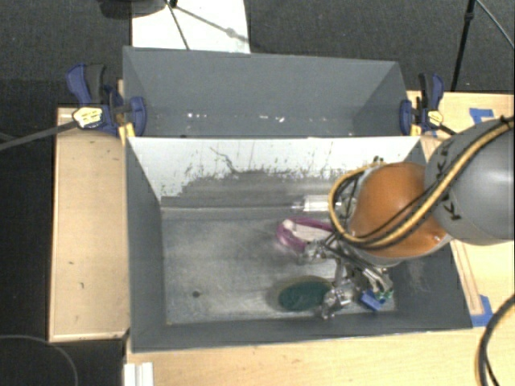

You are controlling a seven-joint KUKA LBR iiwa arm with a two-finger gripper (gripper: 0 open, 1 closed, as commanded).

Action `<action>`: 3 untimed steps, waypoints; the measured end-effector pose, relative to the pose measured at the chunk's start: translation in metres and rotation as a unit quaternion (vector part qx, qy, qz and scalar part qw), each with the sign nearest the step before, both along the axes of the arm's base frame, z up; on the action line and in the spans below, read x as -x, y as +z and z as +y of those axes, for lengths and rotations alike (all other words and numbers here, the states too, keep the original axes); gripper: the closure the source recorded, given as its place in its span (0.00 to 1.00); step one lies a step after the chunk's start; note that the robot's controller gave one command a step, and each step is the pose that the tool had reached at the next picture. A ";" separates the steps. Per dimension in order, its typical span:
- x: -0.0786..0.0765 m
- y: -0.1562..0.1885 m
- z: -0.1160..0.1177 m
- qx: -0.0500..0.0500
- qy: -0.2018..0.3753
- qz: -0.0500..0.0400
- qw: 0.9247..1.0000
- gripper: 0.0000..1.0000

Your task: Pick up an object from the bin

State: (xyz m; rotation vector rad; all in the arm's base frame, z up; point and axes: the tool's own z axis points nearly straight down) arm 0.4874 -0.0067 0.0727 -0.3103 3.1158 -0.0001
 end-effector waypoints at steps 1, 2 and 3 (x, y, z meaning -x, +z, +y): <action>0.005 0.000 0.013 0.000 -0.085 0.000 0.996 0.00; 0.004 0.002 0.012 -0.001 -0.087 -0.003 0.996 1.00; 0.001 0.121 0.012 -0.001 -0.091 0.000 0.996 1.00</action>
Offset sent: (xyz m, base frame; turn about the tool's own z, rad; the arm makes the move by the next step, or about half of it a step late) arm -0.0091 0.0129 -0.0027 0.1698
